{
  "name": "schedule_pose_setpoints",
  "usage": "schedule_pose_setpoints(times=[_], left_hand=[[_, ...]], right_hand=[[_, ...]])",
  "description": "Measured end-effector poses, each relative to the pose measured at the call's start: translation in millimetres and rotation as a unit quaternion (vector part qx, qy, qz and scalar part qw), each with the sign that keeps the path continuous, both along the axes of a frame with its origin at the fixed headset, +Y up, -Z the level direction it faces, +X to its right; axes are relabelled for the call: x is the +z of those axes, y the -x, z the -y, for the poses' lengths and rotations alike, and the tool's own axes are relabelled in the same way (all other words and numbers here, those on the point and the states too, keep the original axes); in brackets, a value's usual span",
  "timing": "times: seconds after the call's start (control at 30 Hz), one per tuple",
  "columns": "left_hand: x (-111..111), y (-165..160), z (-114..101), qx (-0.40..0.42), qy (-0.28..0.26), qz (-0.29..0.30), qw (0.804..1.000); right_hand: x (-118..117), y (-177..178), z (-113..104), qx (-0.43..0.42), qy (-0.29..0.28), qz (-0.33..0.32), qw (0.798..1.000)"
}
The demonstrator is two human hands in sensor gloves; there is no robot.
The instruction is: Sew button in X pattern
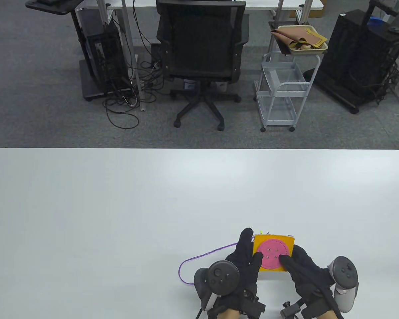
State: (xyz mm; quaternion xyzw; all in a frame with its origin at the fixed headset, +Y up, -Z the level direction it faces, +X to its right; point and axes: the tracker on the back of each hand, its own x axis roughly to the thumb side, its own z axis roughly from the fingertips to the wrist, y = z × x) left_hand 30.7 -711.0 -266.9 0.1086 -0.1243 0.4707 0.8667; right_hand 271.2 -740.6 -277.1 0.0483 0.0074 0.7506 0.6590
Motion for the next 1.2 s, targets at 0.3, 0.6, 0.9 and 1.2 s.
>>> schedule_pose_setpoints(times=[0.3, 0.6, 0.9, 1.2], left_hand=[[-6, -1, 4, 0.029, 0.038, 0.006, 0.999], [-10, 0, 4, 0.04, 0.049, 0.006, 0.998], [-12, -1, -35, -0.024, -0.014, 0.005, 1.0], [-60, -50, 4, -0.215, 0.11, -0.019, 0.97]], right_hand=[[-1, -6, -1, -0.014, 0.002, 0.01, 1.0], [-1, -13, -4, -0.024, 0.002, 0.029, 0.999], [0, -45, -9, -0.102, 0.011, 0.089, 0.991], [1, -65, -9, -0.129, 0.026, 0.126, 0.983]])
